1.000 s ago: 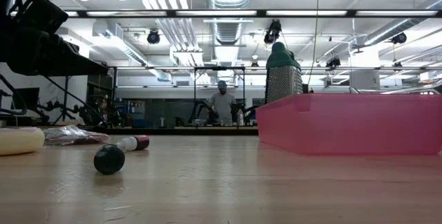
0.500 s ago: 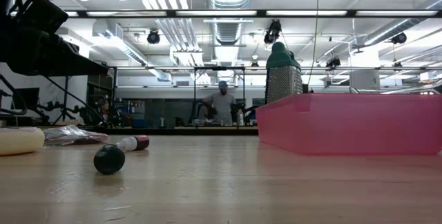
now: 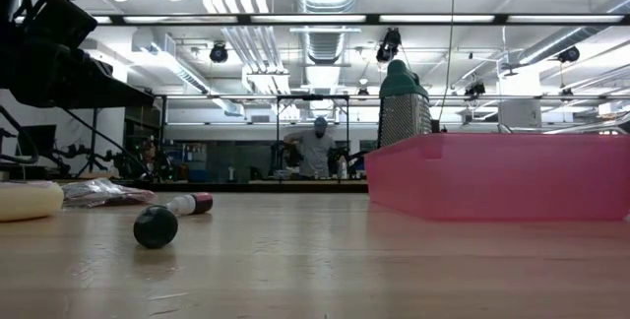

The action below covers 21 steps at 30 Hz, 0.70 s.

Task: Pick & Place Food Item
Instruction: Put the black food coloring bottle into the blue bin

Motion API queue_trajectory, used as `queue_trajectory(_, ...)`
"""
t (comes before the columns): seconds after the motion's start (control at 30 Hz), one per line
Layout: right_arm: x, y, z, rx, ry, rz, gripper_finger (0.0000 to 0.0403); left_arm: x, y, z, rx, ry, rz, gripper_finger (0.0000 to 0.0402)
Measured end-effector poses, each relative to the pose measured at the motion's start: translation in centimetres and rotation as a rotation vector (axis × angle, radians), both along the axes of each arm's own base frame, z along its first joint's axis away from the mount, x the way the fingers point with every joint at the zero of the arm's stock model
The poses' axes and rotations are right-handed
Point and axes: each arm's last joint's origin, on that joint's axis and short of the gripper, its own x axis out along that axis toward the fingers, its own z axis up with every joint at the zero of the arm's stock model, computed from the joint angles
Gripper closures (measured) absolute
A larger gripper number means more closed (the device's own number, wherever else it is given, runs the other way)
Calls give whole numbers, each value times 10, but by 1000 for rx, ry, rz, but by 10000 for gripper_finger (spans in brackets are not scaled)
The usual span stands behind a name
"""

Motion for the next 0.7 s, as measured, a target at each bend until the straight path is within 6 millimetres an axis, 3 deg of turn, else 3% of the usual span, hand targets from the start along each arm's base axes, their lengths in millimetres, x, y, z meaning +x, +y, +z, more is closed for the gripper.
queue_trajectory(0.7,-1,-1,-3,-8,10,-5,227,0,0,0,0,0,0,390)
